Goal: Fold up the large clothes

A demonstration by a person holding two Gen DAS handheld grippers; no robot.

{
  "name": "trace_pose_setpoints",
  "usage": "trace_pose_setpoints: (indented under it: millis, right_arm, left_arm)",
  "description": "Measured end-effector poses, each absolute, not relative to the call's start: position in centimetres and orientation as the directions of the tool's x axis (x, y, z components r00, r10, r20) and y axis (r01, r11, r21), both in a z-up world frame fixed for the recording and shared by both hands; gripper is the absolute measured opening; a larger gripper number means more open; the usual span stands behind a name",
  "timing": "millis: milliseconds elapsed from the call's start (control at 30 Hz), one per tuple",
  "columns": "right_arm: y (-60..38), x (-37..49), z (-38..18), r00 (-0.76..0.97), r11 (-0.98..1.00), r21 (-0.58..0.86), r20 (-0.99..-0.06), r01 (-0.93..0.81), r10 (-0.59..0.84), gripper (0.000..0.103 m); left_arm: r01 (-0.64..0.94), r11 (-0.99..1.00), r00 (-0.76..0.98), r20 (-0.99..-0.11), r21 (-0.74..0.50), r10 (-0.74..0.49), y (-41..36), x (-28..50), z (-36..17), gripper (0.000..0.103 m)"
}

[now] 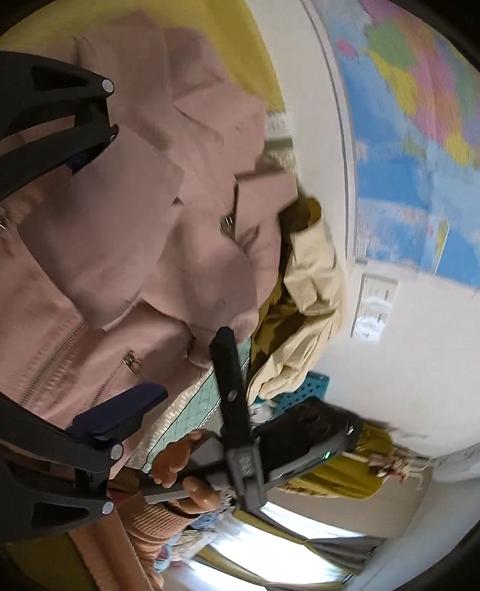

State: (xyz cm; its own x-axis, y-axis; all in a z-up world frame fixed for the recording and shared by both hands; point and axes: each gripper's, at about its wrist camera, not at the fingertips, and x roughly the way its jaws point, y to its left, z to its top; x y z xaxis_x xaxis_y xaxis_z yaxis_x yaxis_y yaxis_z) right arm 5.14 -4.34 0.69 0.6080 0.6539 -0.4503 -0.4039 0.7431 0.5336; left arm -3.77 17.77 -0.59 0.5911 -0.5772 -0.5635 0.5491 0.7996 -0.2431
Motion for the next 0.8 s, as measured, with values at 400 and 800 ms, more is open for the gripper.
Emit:
trace_pose_setpoints:
  millis: [400, 800]
  right_arm:
    - [4.3, 4.9, 2.7, 0.519, 0.712, 0.343, -0.505, -0.613, 0.690, 0.088]
    - [14.9, 5.5, -1.6, 0.508, 0.715, -0.001, -0.704, -0.699, 0.496, 0.043]
  left_arm:
    - [0.560, 0.809, 0.613, -0.569, -0.177, -0.549, 23.2, -6.9, 0.7, 0.091]
    - [0.424, 0.894, 0.745, -0.506, -0.145, -0.436, 28.4, -8.8, 3.1, 0.094]
